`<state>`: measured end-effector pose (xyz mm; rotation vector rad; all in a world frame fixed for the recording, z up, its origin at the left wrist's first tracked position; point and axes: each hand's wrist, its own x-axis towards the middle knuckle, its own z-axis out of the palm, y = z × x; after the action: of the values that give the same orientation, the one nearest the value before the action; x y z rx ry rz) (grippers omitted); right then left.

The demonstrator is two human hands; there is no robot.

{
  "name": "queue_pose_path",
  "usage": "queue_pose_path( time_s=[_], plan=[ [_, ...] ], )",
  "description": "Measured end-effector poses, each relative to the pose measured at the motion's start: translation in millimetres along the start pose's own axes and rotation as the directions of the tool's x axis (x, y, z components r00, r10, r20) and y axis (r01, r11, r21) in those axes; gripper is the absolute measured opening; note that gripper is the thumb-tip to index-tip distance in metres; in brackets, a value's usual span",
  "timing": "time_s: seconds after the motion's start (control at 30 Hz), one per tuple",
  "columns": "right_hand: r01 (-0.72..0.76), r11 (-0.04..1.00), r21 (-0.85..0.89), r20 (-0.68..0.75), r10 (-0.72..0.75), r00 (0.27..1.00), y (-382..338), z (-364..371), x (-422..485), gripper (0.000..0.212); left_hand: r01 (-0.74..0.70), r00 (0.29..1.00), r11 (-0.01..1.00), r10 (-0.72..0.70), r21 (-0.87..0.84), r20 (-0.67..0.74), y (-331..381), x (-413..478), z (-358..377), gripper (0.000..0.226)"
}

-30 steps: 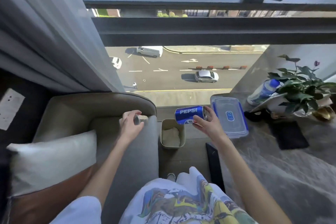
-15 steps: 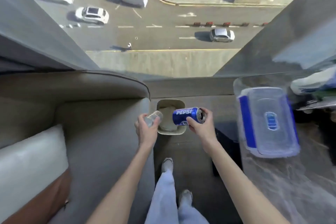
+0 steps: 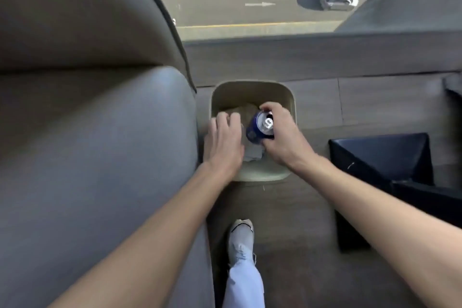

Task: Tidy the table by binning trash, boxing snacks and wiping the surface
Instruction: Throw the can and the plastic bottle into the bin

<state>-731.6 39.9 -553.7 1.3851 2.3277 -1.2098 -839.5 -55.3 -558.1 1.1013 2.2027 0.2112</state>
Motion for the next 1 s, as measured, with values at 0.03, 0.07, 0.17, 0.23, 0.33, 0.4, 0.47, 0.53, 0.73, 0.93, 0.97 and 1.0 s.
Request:
queue_pose_path(
  time_s=[0.03,0.07,0.17,0.23,0.33,0.4,0.47,0.53,0.73,0.93,0.97,1.0],
  plan=[
    [0.009,0.999,-0.035,-0.007,-0.009,1.0,6.2,4.8,6.8,0.069,-0.018,1.0,1.0,0.018,0.017,-0.005,-2.3,9.3,7.2,0.053],
    [0.014,0.998,-0.063,-0.007,-0.015,1.0,12.1,8.9,11.5,0.071,-0.028,1.0,0.999,0.028,0.026,-0.004,-4.4,17.2,13.3,0.058],
    [0.018,0.987,-0.161,0.057,-0.009,0.998,24.5,17.3,13.6,0.079,-0.003,0.999,0.998,0.0,0.062,0.047,-7.5,30.1,24.6,0.086],
    [0.013,0.976,-0.22,0.081,0.005,0.997,27.2,18.2,7.2,0.083,0.003,0.996,0.994,-0.014,0.111,0.093,-5.4,28.0,24.8,0.096],
    [0.001,0.958,-0.287,0.015,0.003,1.0,17.9,5.4,-11.3,0.081,-0.034,0.991,0.991,0.018,0.126,0.129,1.1,13.1,8.9,0.091],
    [-0.036,0.951,-0.308,-0.008,0.035,0.999,3.3,-10.0,-35.4,0.082,-0.075,0.989,0.991,0.06,0.109,0.132,7.6,-8.6,-11.7,0.083],
    [-0.057,0.946,-0.318,-0.009,0.057,0.998,-16.4,-29.4,-65.6,0.082,-0.112,0.987,0.988,0.098,0.11,0.125,16.7,-37.9,-40.5,0.075],
    [-0.051,0.941,-0.336,0.001,0.054,0.999,-40.0,-53.2,-100.4,0.08,-0.146,0.984,0.98,0.129,0.136,0.123,28.3,-70.9,-75.9,0.07],
    [0.055,0.883,-0.465,0.004,-0.06,0.998,-115.0,-138.5,-220.5,0.073,-0.129,0.991,0.961,0.113,0.245,0.076,64.3,-186.9,-189.7,0.065],
    [0.094,0.909,-0.405,-0.087,-0.141,0.986,-169.6,-223.6,-379.1,0.068,-0.085,0.996,0.947,0.084,0.31,0.016,127.9,-330.5,-277.4,0.061],
    [0.088,0.92,-0.382,-0.12,-0.144,0.982,-172.7,-236.2,-409.3,0.066,-0.08,0.996,0.948,0.085,0.31,-0.004,143.4,-354.8,-286.8,0.06],
    [0.083,0.924,-0.374,-0.154,-0.151,0.976,-172.7,-246.9,-439.4,0.064,-0.076,0.996,0.95,0.087,0.304,-0.022,158.8,-378.5,-292.9,0.06]
  ],
)
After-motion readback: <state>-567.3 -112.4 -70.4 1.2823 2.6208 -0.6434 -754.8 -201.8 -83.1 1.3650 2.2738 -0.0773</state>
